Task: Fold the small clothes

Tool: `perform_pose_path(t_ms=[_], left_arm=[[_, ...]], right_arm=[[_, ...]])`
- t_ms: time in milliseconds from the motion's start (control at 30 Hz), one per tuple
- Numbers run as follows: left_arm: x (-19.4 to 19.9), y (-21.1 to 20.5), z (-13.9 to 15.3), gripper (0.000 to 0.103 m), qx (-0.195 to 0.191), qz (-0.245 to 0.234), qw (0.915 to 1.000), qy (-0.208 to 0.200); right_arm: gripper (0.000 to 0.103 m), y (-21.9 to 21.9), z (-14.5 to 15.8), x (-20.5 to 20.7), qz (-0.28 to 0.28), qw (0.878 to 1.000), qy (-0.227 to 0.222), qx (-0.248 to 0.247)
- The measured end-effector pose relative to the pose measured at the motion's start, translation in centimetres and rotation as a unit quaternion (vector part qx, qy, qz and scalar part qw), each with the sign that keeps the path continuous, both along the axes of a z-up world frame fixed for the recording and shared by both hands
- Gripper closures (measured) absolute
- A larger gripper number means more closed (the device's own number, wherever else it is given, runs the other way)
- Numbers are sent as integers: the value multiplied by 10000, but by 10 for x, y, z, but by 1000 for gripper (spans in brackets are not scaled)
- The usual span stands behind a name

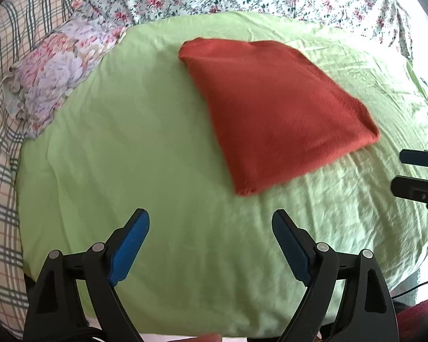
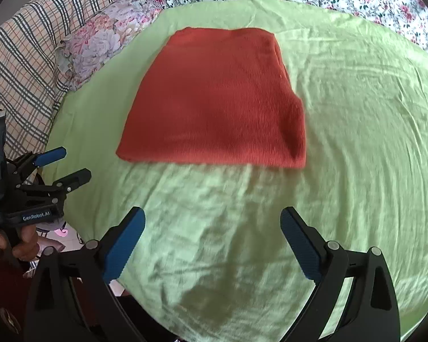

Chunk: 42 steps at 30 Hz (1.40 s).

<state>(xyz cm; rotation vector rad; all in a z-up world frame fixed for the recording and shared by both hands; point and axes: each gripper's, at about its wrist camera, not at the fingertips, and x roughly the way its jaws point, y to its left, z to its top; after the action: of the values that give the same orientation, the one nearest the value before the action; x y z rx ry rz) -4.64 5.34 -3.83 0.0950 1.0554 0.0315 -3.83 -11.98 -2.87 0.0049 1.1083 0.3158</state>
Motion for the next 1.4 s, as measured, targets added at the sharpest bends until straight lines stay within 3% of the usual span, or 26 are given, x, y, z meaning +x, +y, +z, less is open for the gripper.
perform_pose_path(t_ms=[333,833,1400], left_arm=[[33,-7,7,13,52,-99,9999,-11],[71,-14,9,12,-181,25,9998,85],[88,-20,4,12,-129,30,9993,337]], right_arm=[[5,2,3,40,174,9998,-19,-6],[5,-7,3,87,140,9998,107,131],[5,-10,0,104,223,9992,283,157]])
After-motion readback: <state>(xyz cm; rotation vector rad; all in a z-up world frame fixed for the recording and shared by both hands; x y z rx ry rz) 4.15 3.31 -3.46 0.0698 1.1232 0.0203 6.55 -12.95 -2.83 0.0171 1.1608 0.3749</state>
